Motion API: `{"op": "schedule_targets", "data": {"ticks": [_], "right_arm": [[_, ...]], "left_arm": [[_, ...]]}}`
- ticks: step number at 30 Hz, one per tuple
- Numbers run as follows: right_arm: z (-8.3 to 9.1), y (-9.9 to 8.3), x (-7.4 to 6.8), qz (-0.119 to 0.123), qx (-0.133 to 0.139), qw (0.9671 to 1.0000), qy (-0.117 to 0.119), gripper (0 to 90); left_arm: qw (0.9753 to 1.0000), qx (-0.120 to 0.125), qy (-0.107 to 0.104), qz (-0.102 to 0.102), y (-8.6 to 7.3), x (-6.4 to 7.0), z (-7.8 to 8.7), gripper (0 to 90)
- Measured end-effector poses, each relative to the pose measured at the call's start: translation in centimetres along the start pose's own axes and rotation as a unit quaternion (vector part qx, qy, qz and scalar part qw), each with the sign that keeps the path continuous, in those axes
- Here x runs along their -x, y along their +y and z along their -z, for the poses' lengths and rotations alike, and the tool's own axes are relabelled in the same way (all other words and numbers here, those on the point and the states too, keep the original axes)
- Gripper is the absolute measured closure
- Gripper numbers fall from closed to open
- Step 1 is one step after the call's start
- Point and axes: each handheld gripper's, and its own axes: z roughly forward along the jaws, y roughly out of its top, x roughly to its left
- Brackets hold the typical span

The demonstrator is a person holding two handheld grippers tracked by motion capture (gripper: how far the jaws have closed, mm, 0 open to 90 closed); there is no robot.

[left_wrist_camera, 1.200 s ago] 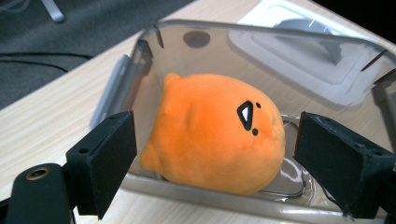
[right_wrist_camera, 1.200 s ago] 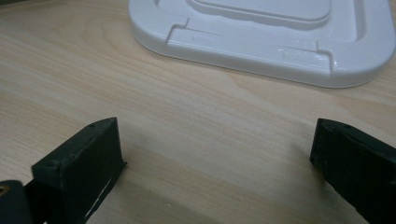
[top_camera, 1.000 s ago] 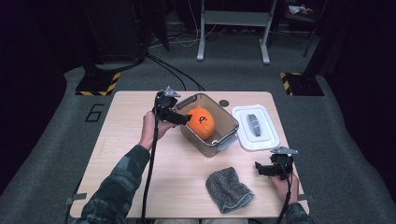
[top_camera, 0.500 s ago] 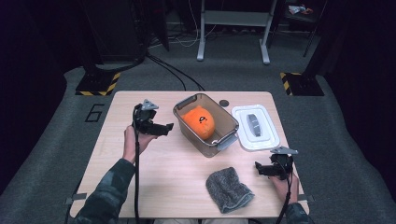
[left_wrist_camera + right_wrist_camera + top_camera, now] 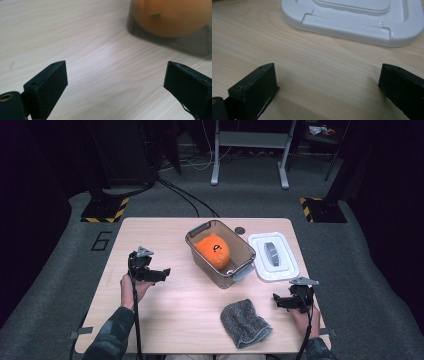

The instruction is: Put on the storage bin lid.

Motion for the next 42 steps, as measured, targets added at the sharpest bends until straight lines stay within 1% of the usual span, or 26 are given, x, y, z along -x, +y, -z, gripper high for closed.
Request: {"op": "schedule_targets", "data": {"ticks": [1, 3, 4, 5, 6, 8, 9, 10, 11, 13, 14, 15, 16, 18, 19, 23, 25, 28, 29, 30, 31, 33, 37, 38, 40, 42], "right_arm": [[0.0, 0.0, 0.0, 0.000, 0.000, 1.0000, 0.000, 0.8], [0.0, 0.0, 0.0, 0.000, 0.000, 1.0000, 0.000, 0.8], [0.0, 0.0, 0.0, 0.000, 0.000, 1.0000, 0.000, 0.8], [0.0, 0.0, 0.0, -0.001, 0.001, 1.0000, 0.001, 0.5], [0.0, 0.0, 0.0, 0.006, -0.001, 1.0000, 0.002, 0.0], [0.0, 0.0, -0.1, 0.007, -0.002, 1.0000, 0.004, 0.0], [0.0, 0.0, 0.0, 0.009, -0.002, 0.9999, 0.005, 0.0], [0.0, 0.0, 0.0, 0.009, -0.002, 0.9999, 0.006, 0.0], [0.0, 0.0, 0.0, 0.010, -0.002, 0.9999, 0.006, 0.0], [0.0, 0.0, 0.0, 0.010, -0.002, 0.9999, 0.007, 0.0], [0.0, 0.0, 0.0, 0.014, -0.001, 0.9999, 0.007, 0.0], [0.0, 0.0, 0.0, 0.014, -0.001, 0.9999, 0.007, 0.0], [0.0, 0.0, 0.0, 0.012, -0.002, 0.9999, 0.006, 0.0], [0.0, 0.0, 0.0, 0.013, -0.004, 0.9999, 0.007, 0.0], [0.1, 0.0, 0.0, 0.011, -0.007, 0.9999, 0.007, 0.0], [0.2, 0.1, 0.0, 0.000, -0.016, 0.9999, 0.004, 0.0], [0.2, 0.2, 0.1, 0.006, -0.018, 0.9998, 0.003, 0.0], [0.2, 0.3, 0.2, 0.002, -0.020, 0.9998, 0.003, 0.0], [0.3, 0.3, 0.3, -0.004, -0.018, 0.9998, 0.004, 0.0], [0.5, 0.3, 0.3, -0.015, -0.007, 0.9998, 0.007, 0.0], [0.8, 0.4, 0.5, -0.017, -0.006, 0.9998, 0.009, 0.0], [1.2, 0.8, 0.7, -0.017, 0.000, 0.9998, 0.006, 0.0], [1.8, 1.6, 0.9, -0.016, 0.002, 0.9998, 0.006, 0.0], [2.2, 2.2, 0.9, -0.009, 0.000, 1.0000, 0.003, 0.0], [2.5, 2.7, 0.9, -0.006, 0.006, 1.0000, 0.003, 0.0], [2.8, 3.5, 1.0, -0.009, 0.006, 0.9999, 0.005, 0.0]], "left_arm": [[1.0000, -0.008, 0.004, 0.002, -0.6, -0.3, -0.3, 4.6], [0.9997, -0.009, 0.009, 0.020, -1.9, -0.8, -1.0, 4.1], [0.9994, -0.022, 0.011, 0.024, -2.5, -1.1, -1.3, 4.2], [0.9990, -0.030, 0.010, 0.032, -3.4, -1.4, -1.8, 4.1], [0.9985, -0.038, 0.006, 0.039, -3.8, -1.6, -2.1, 3.5], [0.9970, -0.055, 0.001, 0.054, -4.5, -2.2, -2.6, 2.4], [0.9972, -0.053, 0.007, 0.053, -4.8, -2.4, -2.7, 2.3], [0.9976, -0.044, 0.018, 0.050, -5.2, -2.4, -2.8, 3.8], [0.9978, -0.041, 0.034, 0.040, -5.5, -2.4, -2.7, 4.0], [0.9981, -0.029, 0.034, 0.042, -5.8, -2.3, -2.7, 3.9], [0.9981, -0.026, 0.043, 0.034, -5.9, -2.2, -2.8, 3.9], [0.9981, -0.026, 0.043, 0.034, -5.9, -2.2, -2.8, 3.8], [0.9979, -0.021, 0.060, 0.011, -6.3, -1.8, -3.0, 3.4], [0.9979, -0.008, 0.061, 0.017, -6.4, -1.7, -3.3, 0.9], [0.9980, -0.005, 0.061, 0.013, -6.4, -1.8, -3.3, 0.0], [0.9980, -0.005, 0.061, 0.014, -6.3, -2.0, -3.5, 0.0], [0.9980, -0.007, 0.061, 0.016, -6.2, -2.0, -3.5, 0.0], [0.9982, -0.007, 0.059, 0.010, -6.2, -1.9, -3.6, 0.2], [0.9983, -0.007, 0.057, 0.008, -6.1, -1.9, -3.6, 0.2], [0.9983, -0.007, 0.057, 0.008, -6.1, -1.9, -3.6, 0.2], [0.9983, -0.007, 0.057, 0.008, -6.1, -1.9, -3.6, 0.2], [0.9982, -0.007, 0.059, 0.007, -6.1, -1.9, -3.6, 0.2], [0.9981, -0.006, 0.060, 0.013, -6.1, -1.8, -3.7, 0.1], [0.9981, -0.005, 0.061, 0.011, -6.0, -1.9, -3.8, 0.1], [0.9980, -0.010, 0.061, 0.012, -5.9, -1.9, -3.7, 0.1], [0.9977, -0.005, 0.066, 0.016, -5.9, -1.8, -3.8, 0.1]]}}
